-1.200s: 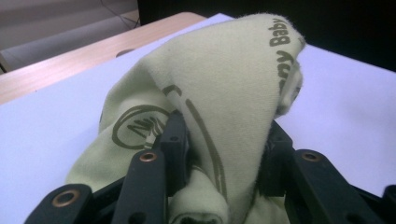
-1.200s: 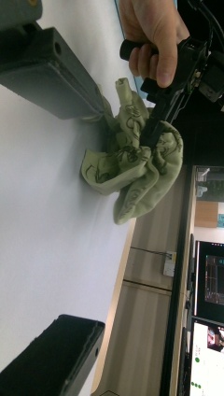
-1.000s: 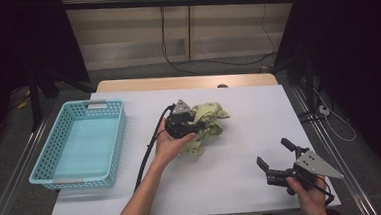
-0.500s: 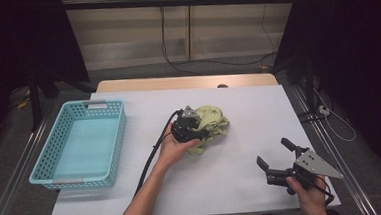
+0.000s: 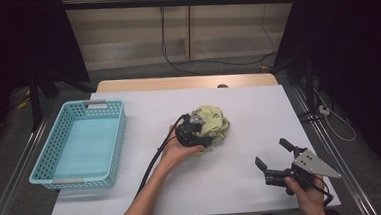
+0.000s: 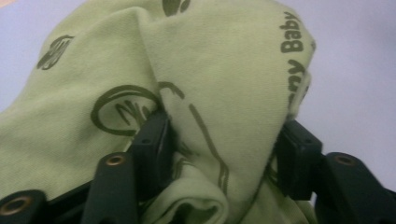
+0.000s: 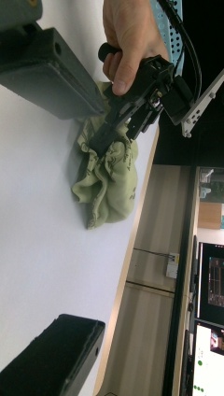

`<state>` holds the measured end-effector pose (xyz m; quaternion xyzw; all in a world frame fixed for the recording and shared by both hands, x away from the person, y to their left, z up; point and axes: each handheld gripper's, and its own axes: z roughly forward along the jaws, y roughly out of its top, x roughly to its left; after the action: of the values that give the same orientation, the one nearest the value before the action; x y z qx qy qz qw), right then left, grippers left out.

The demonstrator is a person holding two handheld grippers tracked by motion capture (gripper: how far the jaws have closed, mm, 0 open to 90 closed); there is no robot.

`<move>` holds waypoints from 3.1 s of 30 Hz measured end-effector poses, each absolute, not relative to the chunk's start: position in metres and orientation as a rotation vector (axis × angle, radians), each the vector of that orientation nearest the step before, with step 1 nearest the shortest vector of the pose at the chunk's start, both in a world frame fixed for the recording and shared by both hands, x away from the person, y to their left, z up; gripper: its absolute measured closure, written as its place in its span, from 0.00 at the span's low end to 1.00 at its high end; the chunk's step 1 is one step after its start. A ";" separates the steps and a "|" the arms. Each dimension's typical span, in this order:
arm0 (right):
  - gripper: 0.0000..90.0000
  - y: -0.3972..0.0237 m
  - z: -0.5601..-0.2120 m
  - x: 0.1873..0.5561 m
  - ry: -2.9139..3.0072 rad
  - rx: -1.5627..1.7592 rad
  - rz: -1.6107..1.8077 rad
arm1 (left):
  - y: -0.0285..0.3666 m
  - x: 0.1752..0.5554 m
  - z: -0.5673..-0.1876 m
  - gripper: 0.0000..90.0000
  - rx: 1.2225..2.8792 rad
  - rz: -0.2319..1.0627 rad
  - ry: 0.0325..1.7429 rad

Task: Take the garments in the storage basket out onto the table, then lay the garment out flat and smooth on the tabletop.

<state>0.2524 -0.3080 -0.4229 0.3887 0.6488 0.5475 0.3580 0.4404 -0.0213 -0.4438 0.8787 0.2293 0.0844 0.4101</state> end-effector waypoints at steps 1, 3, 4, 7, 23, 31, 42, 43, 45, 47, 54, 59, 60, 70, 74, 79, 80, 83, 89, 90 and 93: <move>0.00 -0.308 -0.423 0.252 1.674 1.011 1.418 | -0.021 0.441 -0.443 0.40 2.212 0.204 0.570; 0.00 -0.308 -0.423 0.254 1.675 1.015 1.416 | -0.020 0.441 -0.442 0.33 2.207 0.195 0.556; 0.00 -0.307 -0.423 0.254 1.674 1.018 1.421 | -0.020 0.440 -0.441 0.29 2.205 0.185 0.567; 0.00 -0.307 -0.423 0.255 1.676 1.019 1.414 | -0.021 0.439 -0.441 0.21 2.186 0.156 0.576; 0.00 -0.302 -0.417 0.258 1.680 1.007 1.396 | 0.031 0.435 -0.402 0.07 2.009 0.232 0.642; 0.00 -0.279 -0.412 0.271 1.714 0.962 1.379 | 0.069 0.426 -0.398 0.09 1.918 0.258 0.713; 0.00 -0.257 -0.409 0.303 1.774 0.963 1.419 | 0.095 0.407 -0.400 0.04 1.868 0.407 0.750; 0.00 -0.254 -0.408 0.306 1.784 0.958 1.410 | 0.097 0.405 -0.401 0.04 1.856 0.418 0.764; 0.00 -0.247 -0.409 0.313 1.809 0.956 1.392 | 0.101 0.404 -0.403 0.04 1.844 0.382 0.767; 0.00 -0.240 -0.409 0.319 1.829 0.988 1.409 | 0.103 0.401 -0.405 0.04 1.827 0.382 0.760; 0.00 -0.222 -0.405 0.341 1.887 0.976 1.399 | 0.102 0.401 -0.422 0.04 1.890 0.372 0.742; 0.06 -0.214 -0.412 0.355 1.940 0.959 1.376 | 0.095 0.400 -0.425 0.05 1.891 0.387 0.737; 0.08 -0.213 -0.413 0.358 1.946 0.967 1.373 | 0.094 0.399 -0.424 0.05 1.895 0.390 0.735; 0.24 -0.207 -0.427 0.378 2.018 0.914 1.316 | 0.089 0.401 -0.429 0.06 1.920 0.390 0.749; 0.27 -0.203 -0.437 0.382 2.088 0.917 1.276 | 0.086 0.403 -0.433 0.06 1.941 0.413 0.753; 0.27 -0.196 -0.447 0.383 2.149 0.916 1.197 | 0.085 0.404 -0.437 0.05 1.952 0.392 0.765; 0.28 -0.196 -0.449 0.384 2.157 0.921 1.195 | 0.085 0.404 -0.437 0.05 1.951 0.390 0.769; 0.40 -0.199 -0.448 0.386 2.151 0.937 1.185 | 0.084 0.406 -0.440 0.05 1.963 0.357 0.780; 0.62 -0.207 -0.445 0.387 2.133 0.968 1.218 | 0.081 0.407 -0.443 0.05 1.993 0.387 0.783; 0.64 -0.207 -0.444 0.387 2.127 0.965 1.222 | 0.081 0.407 -0.443 0.05 1.983 0.389 0.785; 0.69 -0.207 -0.441 0.386 2.117 0.963 1.241 | 0.081 0.406 -0.440 0.05 1.974 0.420 0.794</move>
<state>0.3859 -0.2075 -0.4406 0.3538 0.7776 0.4558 0.2500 0.4059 0.0808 -0.4403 0.8048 0.3235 0.1711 0.4673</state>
